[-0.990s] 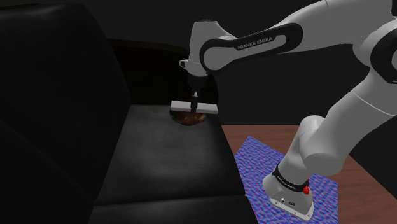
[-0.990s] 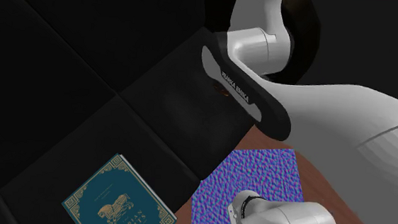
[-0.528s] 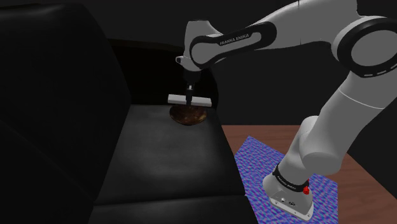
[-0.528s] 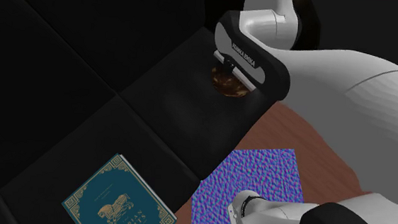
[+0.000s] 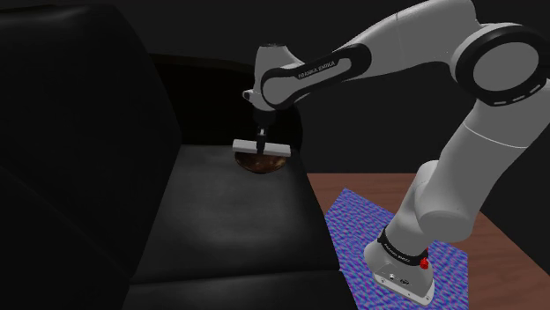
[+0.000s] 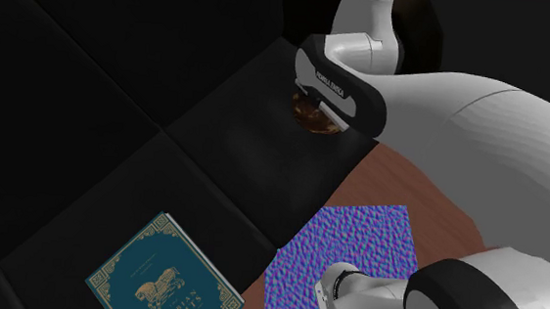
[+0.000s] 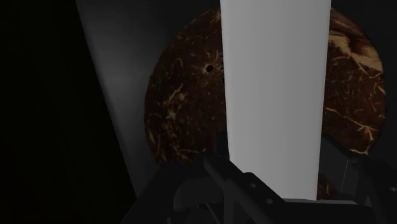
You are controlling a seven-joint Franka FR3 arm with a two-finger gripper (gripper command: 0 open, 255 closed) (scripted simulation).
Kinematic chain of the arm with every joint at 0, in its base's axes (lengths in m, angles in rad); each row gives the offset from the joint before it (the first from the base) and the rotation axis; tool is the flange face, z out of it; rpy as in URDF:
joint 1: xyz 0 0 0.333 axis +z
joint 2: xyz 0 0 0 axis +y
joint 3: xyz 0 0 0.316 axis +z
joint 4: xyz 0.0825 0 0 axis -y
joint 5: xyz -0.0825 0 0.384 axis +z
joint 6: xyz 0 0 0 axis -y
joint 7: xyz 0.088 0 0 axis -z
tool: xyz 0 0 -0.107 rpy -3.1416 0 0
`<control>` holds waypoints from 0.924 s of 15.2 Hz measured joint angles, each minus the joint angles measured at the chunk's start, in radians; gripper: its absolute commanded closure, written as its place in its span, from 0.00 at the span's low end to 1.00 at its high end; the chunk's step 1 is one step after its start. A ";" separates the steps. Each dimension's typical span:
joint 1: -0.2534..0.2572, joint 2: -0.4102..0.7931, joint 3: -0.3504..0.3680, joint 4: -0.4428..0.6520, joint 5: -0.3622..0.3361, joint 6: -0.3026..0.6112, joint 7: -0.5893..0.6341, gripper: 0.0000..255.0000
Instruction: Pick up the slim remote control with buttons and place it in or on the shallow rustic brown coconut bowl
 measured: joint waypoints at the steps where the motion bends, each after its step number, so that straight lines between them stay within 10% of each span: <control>1: 0.000 0.005 0.000 -0.009 0.000 0.014 -0.001 1.00; 9: 0.001 0.021 0.001 -0.025 0.002 0.047 0.000 1.00; 10: 0.001 0.021 0.001 -0.025 0.002 0.047 0.000 0.00; 14: 0.001 0.021 0.001 -0.025 0.002 0.047 0.000 0.00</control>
